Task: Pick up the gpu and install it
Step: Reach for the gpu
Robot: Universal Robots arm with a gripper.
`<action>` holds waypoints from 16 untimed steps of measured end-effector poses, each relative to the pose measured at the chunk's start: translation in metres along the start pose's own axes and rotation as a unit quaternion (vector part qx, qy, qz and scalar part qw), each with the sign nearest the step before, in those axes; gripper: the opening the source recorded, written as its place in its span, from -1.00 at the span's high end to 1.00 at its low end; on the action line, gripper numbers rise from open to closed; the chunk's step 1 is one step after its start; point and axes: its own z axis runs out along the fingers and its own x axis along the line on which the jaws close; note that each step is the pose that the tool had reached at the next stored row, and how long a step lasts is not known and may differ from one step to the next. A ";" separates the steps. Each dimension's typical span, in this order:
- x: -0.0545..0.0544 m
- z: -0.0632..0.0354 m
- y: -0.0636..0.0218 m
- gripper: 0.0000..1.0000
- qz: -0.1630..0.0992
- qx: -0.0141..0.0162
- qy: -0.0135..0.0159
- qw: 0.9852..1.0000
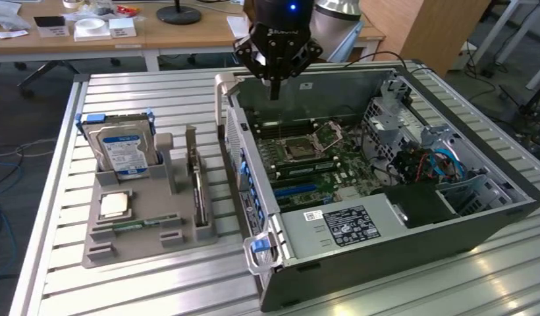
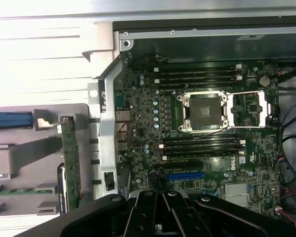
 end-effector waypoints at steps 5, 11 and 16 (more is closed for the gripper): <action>0.005 0.0004 -0.0004 0.80 0.000 0.000 0.000 1.000; 0.010 0.0007 -0.0008 0.80 0.000 0.000 0.000 1.000; 0.015 0.0009 -0.0012 0.80 0.000 0.000 0.000 1.000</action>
